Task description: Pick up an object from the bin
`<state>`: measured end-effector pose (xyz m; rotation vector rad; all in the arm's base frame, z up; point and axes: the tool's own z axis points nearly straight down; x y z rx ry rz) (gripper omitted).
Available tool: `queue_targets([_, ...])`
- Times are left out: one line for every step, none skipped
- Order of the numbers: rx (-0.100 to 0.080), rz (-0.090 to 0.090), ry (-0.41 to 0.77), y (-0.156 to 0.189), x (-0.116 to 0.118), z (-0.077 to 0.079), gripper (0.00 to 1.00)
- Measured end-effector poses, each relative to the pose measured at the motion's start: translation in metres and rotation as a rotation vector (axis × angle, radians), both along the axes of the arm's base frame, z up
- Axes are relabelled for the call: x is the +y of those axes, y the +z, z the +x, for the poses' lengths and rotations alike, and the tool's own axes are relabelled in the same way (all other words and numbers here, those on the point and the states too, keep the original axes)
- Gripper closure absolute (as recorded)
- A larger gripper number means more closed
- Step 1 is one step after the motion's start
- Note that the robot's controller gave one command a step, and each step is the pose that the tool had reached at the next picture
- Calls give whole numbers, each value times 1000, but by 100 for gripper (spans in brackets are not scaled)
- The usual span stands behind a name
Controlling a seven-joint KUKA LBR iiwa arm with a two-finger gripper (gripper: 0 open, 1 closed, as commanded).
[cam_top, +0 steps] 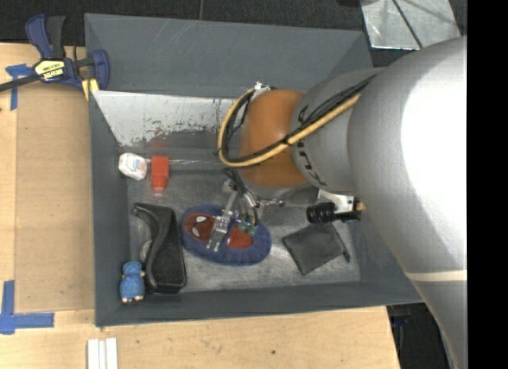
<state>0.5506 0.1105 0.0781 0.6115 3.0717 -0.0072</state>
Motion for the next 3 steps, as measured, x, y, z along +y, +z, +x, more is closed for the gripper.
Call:
queue_targets([-2,8,3,3,4,1,100])
queue_targets([1,7,5,33,3,4,100])
queue_targets([2,7,7,77,2,5,100])
